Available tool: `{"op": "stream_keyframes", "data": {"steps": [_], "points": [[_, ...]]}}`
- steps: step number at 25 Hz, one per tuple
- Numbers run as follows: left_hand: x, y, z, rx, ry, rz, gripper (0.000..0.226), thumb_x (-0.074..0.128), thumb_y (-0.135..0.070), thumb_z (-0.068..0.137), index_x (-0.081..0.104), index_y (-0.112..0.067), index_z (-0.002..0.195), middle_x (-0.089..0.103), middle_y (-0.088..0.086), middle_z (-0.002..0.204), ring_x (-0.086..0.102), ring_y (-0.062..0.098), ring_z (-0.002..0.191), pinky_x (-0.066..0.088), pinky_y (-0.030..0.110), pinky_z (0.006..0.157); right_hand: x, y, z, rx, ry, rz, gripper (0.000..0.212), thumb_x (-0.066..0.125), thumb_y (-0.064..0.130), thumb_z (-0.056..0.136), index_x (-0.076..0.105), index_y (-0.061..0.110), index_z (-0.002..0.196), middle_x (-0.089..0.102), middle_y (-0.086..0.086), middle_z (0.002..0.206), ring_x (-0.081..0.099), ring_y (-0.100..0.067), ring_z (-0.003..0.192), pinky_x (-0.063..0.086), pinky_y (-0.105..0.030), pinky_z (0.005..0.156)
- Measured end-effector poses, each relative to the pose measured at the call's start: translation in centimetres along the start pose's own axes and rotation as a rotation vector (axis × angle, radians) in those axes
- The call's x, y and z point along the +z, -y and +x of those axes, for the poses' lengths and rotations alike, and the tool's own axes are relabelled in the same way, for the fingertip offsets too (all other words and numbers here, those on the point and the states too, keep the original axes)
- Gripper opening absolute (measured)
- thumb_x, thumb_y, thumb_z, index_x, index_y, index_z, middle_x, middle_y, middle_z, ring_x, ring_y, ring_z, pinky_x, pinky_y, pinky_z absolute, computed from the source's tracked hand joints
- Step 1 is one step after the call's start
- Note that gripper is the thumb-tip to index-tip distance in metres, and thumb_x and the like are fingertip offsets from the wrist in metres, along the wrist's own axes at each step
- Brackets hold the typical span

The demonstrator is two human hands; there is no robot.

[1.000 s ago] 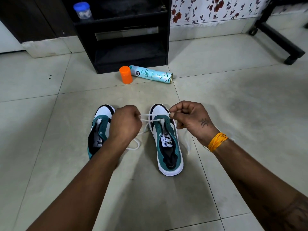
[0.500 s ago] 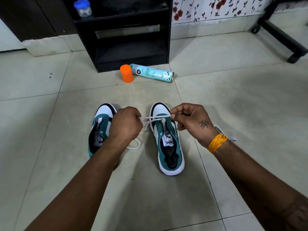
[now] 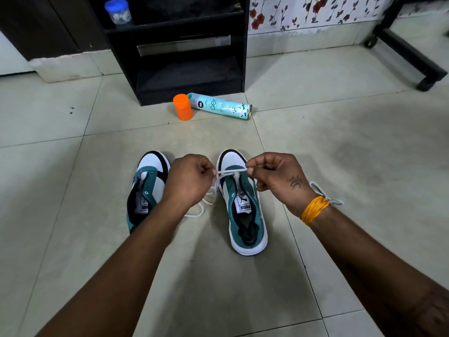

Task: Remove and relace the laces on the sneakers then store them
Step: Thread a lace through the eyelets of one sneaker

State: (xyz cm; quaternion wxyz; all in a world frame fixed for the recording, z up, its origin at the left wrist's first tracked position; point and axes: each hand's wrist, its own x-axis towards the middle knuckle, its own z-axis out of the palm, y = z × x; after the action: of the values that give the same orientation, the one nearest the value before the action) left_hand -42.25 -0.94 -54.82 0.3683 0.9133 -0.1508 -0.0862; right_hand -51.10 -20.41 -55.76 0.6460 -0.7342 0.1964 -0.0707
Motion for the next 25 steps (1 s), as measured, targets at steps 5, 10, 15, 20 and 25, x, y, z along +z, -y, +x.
{"op": "stream_keyframes", "data": {"steps": [5,10,15,20,25], "points": [[1.5,-2.5,-0.7,0.114,0.138,-0.186,0.020,0.075,-0.014,0.091,0.076,-0.026,0.107,0.076,-0.003,0.085,0.074,0.014,0.065,0.063,0.040,0.071,1.0,0.6,-0.1,-0.006,0.044,0.010,0.008,0.075,0.001,0.088,0.078,0.004,0.094,0.072,-0.018,0.078,0.056,-0.017,0.057,0.052,-0.027,0.054],[1.4,-1.5,-0.2,0.086,0.017,-0.127,0.011,0.074,-0.014,0.089,0.079,-0.022,0.083,0.072,-0.009,0.065,0.072,0.016,0.065,0.062,0.044,0.069,0.7,0.5,0.0,-0.005,0.002,0.004,0.007,0.079,0.003,0.085,0.080,0.005,0.092,0.073,-0.020,0.076,0.056,-0.019,0.057,0.053,-0.028,0.056],[1.9,-1.2,-0.6,0.065,0.019,-0.104,0.013,0.071,-0.013,0.091,0.079,-0.022,0.086,0.075,-0.006,0.076,0.072,0.015,0.066,0.062,0.039,0.072,0.6,-0.2,0.0,-0.007,0.008,-0.064,0.016,0.069,0.000,0.091,0.080,0.009,0.098,0.077,-0.006,0.078,0.062,-0.016,0.057,0.059,-0.033,0.064],[2.6,-2.2,-1.3,0.262,-0.027,-0.019,0.021,0.071,-0.015,0.088,0.078,-0.024,0.106,0.076,-0.004,0.088,0.064,0.012,0.067,0.054,0.028,0.071,1.0,0.1,-0.1,-0.065,0.033,-0.113,0.016,0.060,-0.004,0.095,0.072,0.005,0.099,0.075,0.001,0.074,0.067,-0.019,0.058,0.060,-0.033,0.063],[2.7,-2.4,-1.1,0.315,-0.089,0.009,0.013,0.070,-0.014,0.086,0.079,-0.019,0.094,0.077,-0.002,0.085,0.069,0.020,0.075,0.056,0.037,0.072,1.1,-0.1,0.1,-0.115,-0.036,-0.144,0.003,0.074,0.004,0.090,0.072,0.007,0.089,0.074,-0.003,0.068,0.071,-0.021,0.059,0.061,-0.034,0.065]]}}
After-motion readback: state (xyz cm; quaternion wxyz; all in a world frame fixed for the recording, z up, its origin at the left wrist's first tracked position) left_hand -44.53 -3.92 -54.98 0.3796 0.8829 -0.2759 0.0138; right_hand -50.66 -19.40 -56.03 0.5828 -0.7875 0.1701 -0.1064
